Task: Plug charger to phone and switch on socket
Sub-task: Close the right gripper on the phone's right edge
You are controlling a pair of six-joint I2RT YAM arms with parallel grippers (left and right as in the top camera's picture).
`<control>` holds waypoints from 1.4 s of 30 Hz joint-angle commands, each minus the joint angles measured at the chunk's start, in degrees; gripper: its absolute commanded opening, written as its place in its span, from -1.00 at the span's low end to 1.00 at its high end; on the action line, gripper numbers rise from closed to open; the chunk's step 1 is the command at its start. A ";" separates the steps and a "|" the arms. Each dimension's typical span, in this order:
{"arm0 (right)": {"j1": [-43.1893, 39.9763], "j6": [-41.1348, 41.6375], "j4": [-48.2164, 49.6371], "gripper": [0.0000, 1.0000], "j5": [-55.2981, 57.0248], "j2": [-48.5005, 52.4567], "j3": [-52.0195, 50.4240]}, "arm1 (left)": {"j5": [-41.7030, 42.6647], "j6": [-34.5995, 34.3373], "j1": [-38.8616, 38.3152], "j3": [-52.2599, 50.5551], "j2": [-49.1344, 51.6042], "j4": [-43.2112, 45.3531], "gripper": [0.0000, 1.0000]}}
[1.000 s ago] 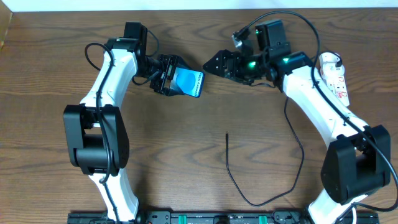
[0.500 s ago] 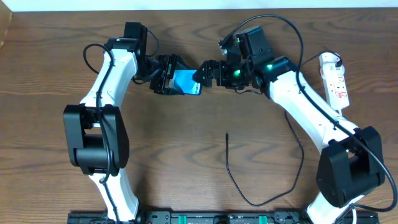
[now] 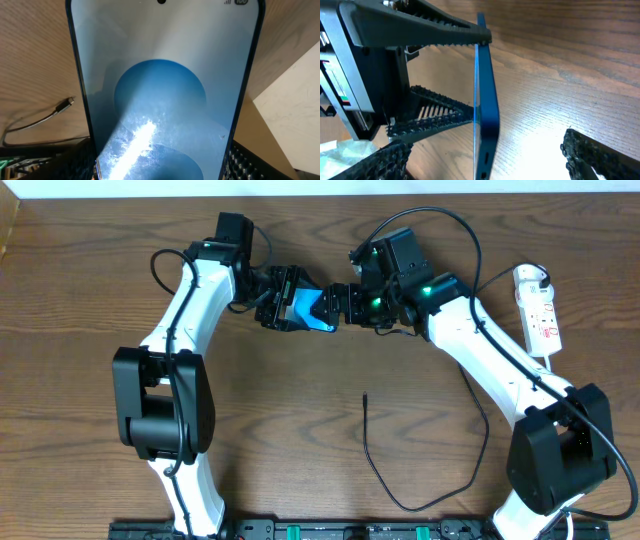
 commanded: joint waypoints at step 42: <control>0.44 -0.61 -0.52 -0.98 3.19 0.61 1.09 | 5.11 -6.27 -4.87 -0.15 -1.70 5.01 -0.85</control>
